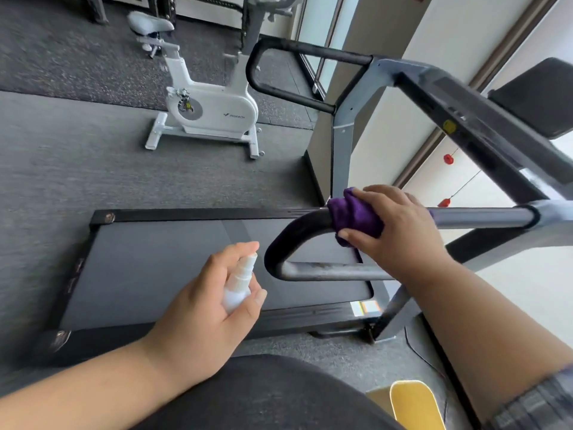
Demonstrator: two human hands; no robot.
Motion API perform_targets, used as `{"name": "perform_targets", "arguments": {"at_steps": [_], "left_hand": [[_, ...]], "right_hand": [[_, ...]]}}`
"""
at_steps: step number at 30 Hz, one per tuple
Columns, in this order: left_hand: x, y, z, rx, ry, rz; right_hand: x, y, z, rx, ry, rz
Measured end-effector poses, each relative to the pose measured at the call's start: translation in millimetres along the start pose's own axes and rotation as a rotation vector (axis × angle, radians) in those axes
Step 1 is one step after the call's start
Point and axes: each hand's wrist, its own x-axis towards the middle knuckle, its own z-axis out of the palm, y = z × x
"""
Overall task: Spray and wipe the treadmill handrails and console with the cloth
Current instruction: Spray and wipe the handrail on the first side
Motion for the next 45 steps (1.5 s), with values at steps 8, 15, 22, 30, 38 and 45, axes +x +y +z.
{"name": "perform_targets", "arguments": {"at_steps": [8, 15, 22, 30, 38, 45], "left_hand": [[36, 19, 39, 0.026, -0.052, 0.076], [54, 41, 92, 0.065, -0.134, 0.131], [64, 67, 140, 0.132, -0.138, 0.083], [72, 96, 201, 0.155, -0.133, 0.056], [55, 96, 224, 0.187, -0.051, -0.05], [38, 93, 219, 0.209, 0.069, -0.126]], "right_hand": [[2, -30, 19, -0.014, 0.229, -0.071], [3, 8, 16, 0.099, 0.229, -0.191], [-6, 97, -5, 0.087, 0.198, -0.102], [-15, 227, -26, 0.139, 0.235, 0.007], [-10, 241, -15, 0.169, 0.353, -0.001], [2, 154, -1, 0.123, 0.281, -0.187]]}}
